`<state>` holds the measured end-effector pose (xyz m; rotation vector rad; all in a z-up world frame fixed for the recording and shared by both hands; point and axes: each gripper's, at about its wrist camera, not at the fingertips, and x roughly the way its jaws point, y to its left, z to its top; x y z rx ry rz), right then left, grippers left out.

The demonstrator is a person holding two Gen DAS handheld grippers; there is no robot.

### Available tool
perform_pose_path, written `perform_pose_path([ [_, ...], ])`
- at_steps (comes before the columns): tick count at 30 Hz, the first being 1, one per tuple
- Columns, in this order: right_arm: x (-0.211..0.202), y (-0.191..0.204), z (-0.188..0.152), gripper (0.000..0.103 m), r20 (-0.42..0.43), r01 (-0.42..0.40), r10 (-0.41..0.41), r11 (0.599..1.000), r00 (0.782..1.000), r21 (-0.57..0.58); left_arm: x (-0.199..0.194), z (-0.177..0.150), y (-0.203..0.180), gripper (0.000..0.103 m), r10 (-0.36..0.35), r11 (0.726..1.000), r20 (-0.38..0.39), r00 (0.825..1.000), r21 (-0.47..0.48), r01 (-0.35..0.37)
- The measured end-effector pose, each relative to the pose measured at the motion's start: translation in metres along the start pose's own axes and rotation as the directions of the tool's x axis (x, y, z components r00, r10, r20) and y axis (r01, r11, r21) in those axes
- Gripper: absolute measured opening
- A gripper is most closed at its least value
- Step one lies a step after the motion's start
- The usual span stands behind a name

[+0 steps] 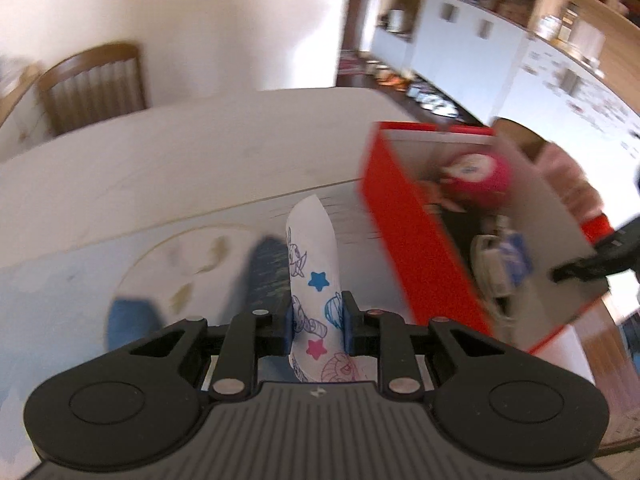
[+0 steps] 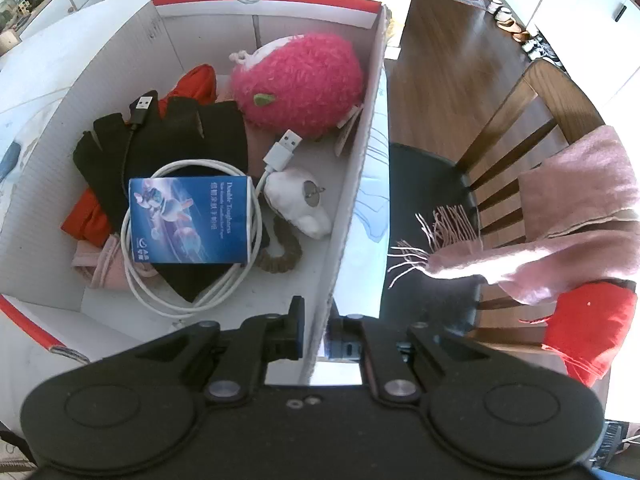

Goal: Organize objects
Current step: 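Lift the mask packet with the left gripper and carry it into the box, then lower the mask packet beside the tissue pack and open the left gripper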

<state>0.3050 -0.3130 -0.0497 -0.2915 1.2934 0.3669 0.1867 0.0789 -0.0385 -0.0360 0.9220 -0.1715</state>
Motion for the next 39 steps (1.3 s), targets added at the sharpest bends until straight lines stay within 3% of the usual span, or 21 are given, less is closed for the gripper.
perform_pose_path([
  [8, 0.0, -0.002, 0.0, 0.007, 0.005, -0.006, 0.006, 1.0, 1.0, -0.013, 0.014, 0.024, -0.063, 0.022, -0.084, 0.985, -0.001, 0.996, 0.151, 0.083],
  [15, -0.001, -0.002, 0.0, 0.007, 0.006, -0.014, 0.014, 1.0, 1.0, -0.026, 0.041, 0.045, -0.104, 0.022, -0.114, 0.963, -0.025, 0.993, 0.244, 0.117],
  [27, -0.001, -0.008, -0.001, 0.008, 0.016, -0.038, 0.039, 0.999, 0.999, -0.016, 0.109, 0.065, -0.152, 0.022, -0.082, 0.926, -0.131, 0.988, 0.357, 0.124],
  [39, 0.0, -0.011, -0.002, 0.009, 0.019, -0.051, 0.051, 0.999, 0.998, -0.014, 0.15, 0.071, -0.161, 0.022, -0.045, 0.921, -0.207, 0.977, 0.37, 0.12],
])
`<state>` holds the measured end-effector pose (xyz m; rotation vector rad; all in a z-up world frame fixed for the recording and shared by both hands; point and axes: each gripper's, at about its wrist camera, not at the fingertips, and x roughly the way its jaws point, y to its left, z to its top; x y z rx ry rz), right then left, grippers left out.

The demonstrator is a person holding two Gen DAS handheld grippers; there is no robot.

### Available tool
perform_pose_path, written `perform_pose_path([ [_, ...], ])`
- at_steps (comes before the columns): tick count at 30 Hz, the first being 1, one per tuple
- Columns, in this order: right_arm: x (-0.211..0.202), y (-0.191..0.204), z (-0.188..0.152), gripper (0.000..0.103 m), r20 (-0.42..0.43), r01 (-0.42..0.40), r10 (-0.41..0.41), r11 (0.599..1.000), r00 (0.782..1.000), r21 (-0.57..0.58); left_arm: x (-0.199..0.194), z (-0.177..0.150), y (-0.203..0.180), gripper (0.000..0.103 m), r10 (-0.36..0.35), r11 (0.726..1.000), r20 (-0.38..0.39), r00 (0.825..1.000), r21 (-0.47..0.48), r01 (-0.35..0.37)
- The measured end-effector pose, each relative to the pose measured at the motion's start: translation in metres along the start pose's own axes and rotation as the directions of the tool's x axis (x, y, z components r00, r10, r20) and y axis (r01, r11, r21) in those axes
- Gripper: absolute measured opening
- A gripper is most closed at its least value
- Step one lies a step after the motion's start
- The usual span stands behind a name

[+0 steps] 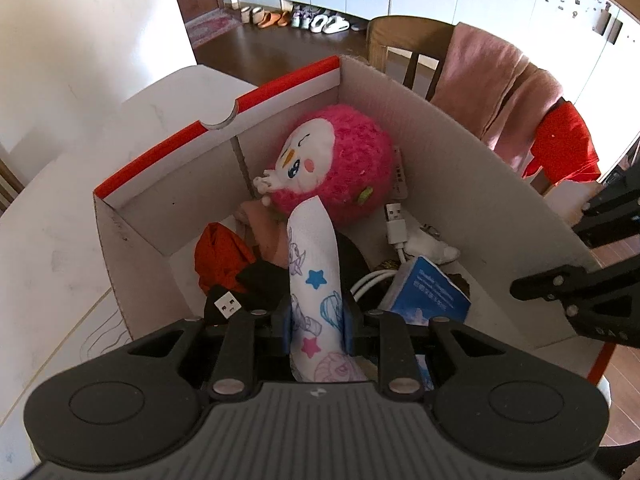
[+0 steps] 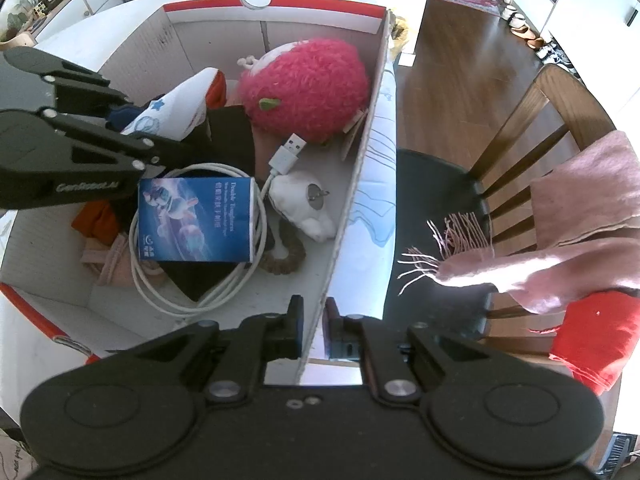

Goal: Organize objects
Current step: 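Lower the mask packet beside the tissue pack and open the left gripper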

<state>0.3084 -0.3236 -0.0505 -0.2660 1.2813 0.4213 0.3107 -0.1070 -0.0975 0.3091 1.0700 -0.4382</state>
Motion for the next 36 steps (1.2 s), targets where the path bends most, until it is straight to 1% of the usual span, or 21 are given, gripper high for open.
perform_pose_path([
  [3, 0.0, 0.0, 0.0, 0.009, 0.001, -0.003, 0.003, 1.0, 1.0, 0.001, 0.003, 0.001, 0.001, 0.024, -0.005, 1.0, -0.008, 1.0, -0.002, 0.005],
  [6, 0.0, 0.0, 0.0, 0.009, 0.001, -0.003, 0.003, 1.0, 1.0, 0.002, 0.003, 0.0, 0.002, 0.033, -0.009, 1.0, -0.003, 1.0, -0.004, 0.009],
  [8, 0.0, 0.001, 0.0, 0.009, 0.002, -0.002, 0.002, 1.0, 1.0, 0.003, 0.001, -0.001, 0.004, 0.059, -0.025, 1.0, 0.001, 1.0, -0.012, 0.025],
  [9, 0.0, 0.001, 0.0, 0.009, 0.002, -0.002, 0.002, 1.0, 1.0, 0.003, 0.0, -0.002, 0.004, 0.061, -0.033, 0.999, 0.007, 0.999, -0.015, 0.033],
  [14, 0.0, 0.001, 0.0, 0.009, 0.002, -0.001, 0.001, 1.0, 1.0, 0.003, -0.002, -0.003, 0.002, 0.062, -0.041, 0.999, 0.021, 0.999, -0.027, 0.042],
  [17, 0.0, 0.001, 0.0, 0.009, 0.003, 0.001, -0.001, 1.0, 1.0, 0.004, -0.005, -0.005, 0.001, 0.069, -0.041, 0.999, 0.029, 0.999, -0.03, 0.042],
  [18, 0.0, 0.001, 0.0, 0.009, 0.003, 0.002, -0.002, 1.0, 1.0, 0.003, -0.006, -0.006, 0.002, 0.069, -0.046, 0.998, 0.031, 0.998, -0.03, 0.047],
  [24, -0.002, 0.002, 0.0, 0.009, 0.004, 0.005, -0.005, 1.0, 1.0, 0.005, -0.016, -0.007, -0.001, 0.083, -0.062, 0.997, 0.059, 0.996, -0.035, 0.064],
  [28, -0.005, 0.003, 0.0, 0.009, 0.009, 0.009, -0.009, 1.0, 1.0, 0.007, -0.025, -0.011, -0.001, 0.085, -0.063, 0.997, 0.077, 0.995, -0.039, 0.066],
  [31, -0.009, 0.003, -0.001, 0.009, 0.017, 0.011, -0.011, 1.0, 1.0, 0.009, -0.036, -0.015, 0.0, 0.09, -0.08, 0.995, 0.103, 0.991, -0.049, 0.085],
  [36, -0.023, 0.004, -0.002, 0.009, 0.049, 0.017, -0.018, 1.0, 0.999, 0.007, -0.055, -0.021, 0.002, 0.091, -0.096, 0.992, 0.153, 0.984, -0.069, 0.107],
])
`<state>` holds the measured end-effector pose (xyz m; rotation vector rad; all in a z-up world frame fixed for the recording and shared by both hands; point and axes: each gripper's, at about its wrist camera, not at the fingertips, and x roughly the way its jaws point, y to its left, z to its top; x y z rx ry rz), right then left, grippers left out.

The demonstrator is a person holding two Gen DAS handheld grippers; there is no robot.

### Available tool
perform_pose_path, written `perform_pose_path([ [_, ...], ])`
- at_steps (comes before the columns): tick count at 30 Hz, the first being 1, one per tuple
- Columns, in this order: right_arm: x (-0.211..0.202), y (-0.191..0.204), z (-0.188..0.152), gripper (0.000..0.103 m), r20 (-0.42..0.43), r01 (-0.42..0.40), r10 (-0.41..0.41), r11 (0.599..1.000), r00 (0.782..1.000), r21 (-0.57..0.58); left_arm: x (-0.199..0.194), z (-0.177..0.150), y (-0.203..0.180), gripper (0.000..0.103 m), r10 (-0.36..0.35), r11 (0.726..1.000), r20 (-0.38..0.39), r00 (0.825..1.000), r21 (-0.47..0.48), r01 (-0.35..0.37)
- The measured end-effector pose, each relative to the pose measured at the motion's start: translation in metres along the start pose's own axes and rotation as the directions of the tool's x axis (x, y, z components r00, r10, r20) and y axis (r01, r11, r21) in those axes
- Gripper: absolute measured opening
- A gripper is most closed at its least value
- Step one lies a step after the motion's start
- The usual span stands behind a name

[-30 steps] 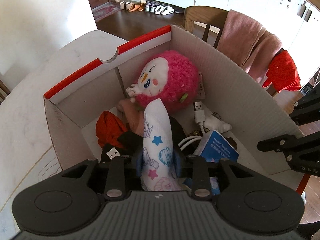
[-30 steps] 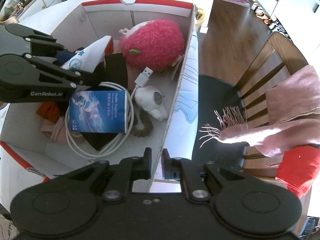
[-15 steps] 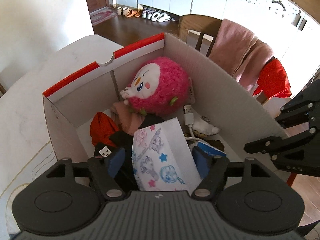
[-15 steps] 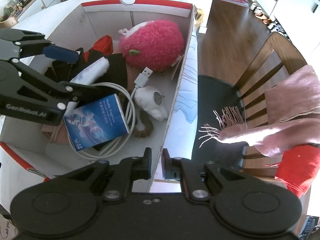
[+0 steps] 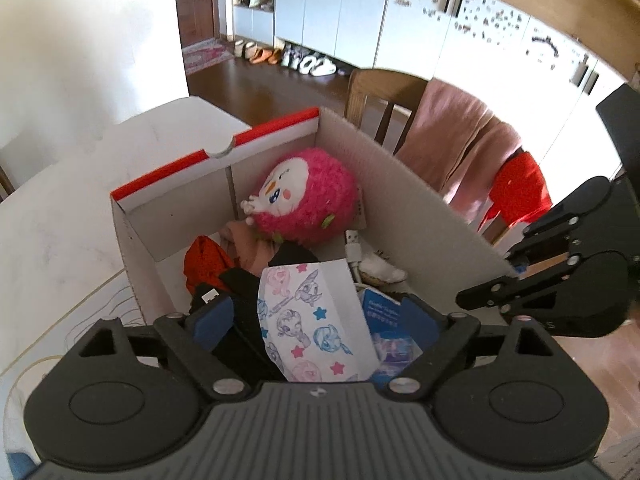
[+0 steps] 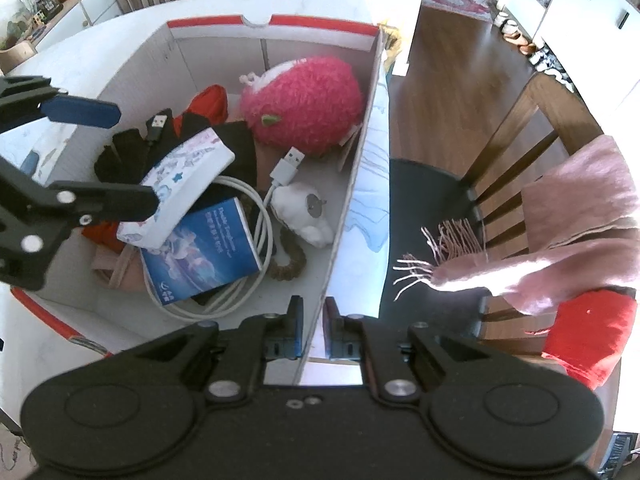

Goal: Organize objects

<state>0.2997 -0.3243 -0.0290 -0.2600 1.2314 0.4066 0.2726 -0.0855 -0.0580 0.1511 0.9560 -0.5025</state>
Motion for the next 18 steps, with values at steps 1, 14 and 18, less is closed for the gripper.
perform_pose_path([
  [1, -0.004, 0.001, 0.0, 0.009, 0.011, 0.003, -0.003, 1.0, 1.0, -0.004, -0.005, -0.001, 0.0, 0.091, -0.004, 1.0, 0.014, 1.0, -0.009, 0.004],
  [14, -0.049, 0.009, -0.014, 0.013, 0.219, 0.017, -0.018, 1.0, 0.976, 0.006, -0.059, -0.02, -0.003, 0.091, 0.08, 0.996, 0.181, 0.98, -0.045, -0.073],
  [18, -0.059, 0.016, -0.021, 0.014, 0.269, -0.007, 0.001, 1.0, 0.963, 0.02, -0.07, -0.028, -0.001, 0.091, 0.089, 0.994, 0.219, 0.972, -0.078, -0.074],
])
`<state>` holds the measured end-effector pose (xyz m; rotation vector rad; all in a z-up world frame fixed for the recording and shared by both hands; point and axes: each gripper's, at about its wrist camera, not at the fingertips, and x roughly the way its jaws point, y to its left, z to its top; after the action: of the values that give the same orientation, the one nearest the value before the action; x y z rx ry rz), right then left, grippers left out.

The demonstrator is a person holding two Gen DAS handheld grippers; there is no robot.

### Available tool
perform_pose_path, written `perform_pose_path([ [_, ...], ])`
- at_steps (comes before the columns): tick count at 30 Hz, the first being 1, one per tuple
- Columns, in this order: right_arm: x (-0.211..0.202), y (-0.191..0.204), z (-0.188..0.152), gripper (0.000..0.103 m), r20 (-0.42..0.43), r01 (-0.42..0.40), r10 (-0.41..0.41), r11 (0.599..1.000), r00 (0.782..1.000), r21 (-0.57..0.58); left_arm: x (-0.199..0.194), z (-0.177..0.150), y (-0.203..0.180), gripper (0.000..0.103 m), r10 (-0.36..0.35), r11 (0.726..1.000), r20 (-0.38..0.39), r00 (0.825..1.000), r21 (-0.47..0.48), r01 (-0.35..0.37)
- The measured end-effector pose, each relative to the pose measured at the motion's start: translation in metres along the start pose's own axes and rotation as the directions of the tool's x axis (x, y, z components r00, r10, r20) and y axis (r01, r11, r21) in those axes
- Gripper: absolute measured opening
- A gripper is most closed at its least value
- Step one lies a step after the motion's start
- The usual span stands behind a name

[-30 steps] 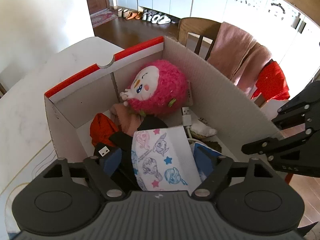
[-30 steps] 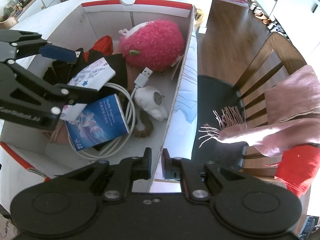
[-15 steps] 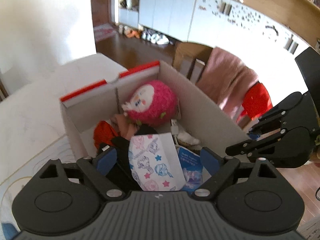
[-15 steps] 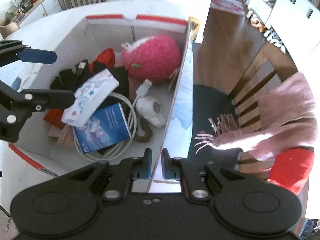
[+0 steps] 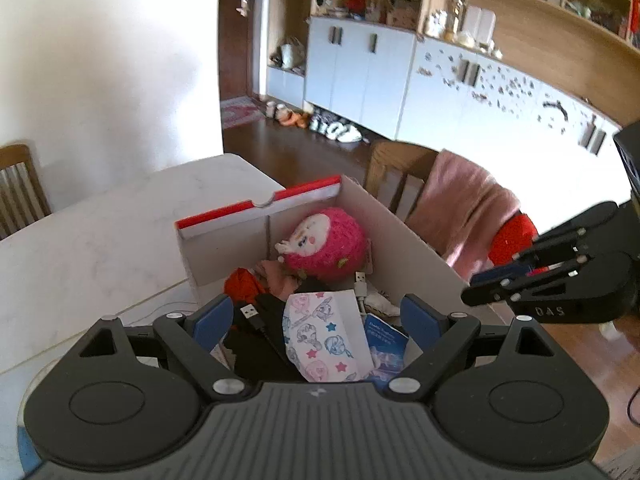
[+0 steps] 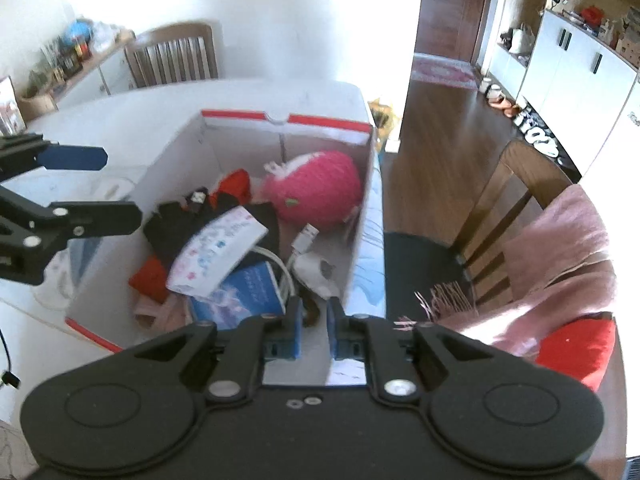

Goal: Organize objects

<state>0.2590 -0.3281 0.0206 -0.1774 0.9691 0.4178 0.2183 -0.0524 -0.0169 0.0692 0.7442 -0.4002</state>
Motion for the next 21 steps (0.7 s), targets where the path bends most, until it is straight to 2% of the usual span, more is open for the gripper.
perform_pose_path([
  [3, -0.008, 0.007, -0.003, 0.019, 0.034, -0.009, 0.009, 1.0, 0.999, 0.017, -0.007, -0.005, 0.002, 0.091, 0.029, 1.0, 0.026, 0.999, -0.009, -0.028],
  [9, -0.02, 0.02, -0.01, 0.032, 0.097, -0.03, 0.026, 0.998, 0.995, 0.048, -0.018, -0.015, 0.008, 0.091, 0.009, 0.999, 0.03, 1.0, -0.045, -0.008],
  [16, -0.034, 0.03, -0.021, 0.038, 0.153, -0.037, 0.023, 0.995, 0.988, 0.092, -0.03, -0.026, 0.011, 0.091, -0.008, 0.999, 0.039, 0.999, -0.038, 0.009],
  [19, -0.039, 0.034, -0.026, 0.047, 0.195, -0.018, -0.003, 0.994, 0.981, 0.106, -0.034, -0.029, 0.013, 0.091, -0.016, 0.999, 0.05, 0.999, -0.04, 0.018],
  [21, -0.042, 0.037, -0.031, 0.051, 0.214, -0.018, -0.006, 0.993, 0.977, 0.114, -0.037, -0.031, 0.014, 0.096, -0.015, 0.999, 0.06, 0.998, -0.031, 0.017],
])
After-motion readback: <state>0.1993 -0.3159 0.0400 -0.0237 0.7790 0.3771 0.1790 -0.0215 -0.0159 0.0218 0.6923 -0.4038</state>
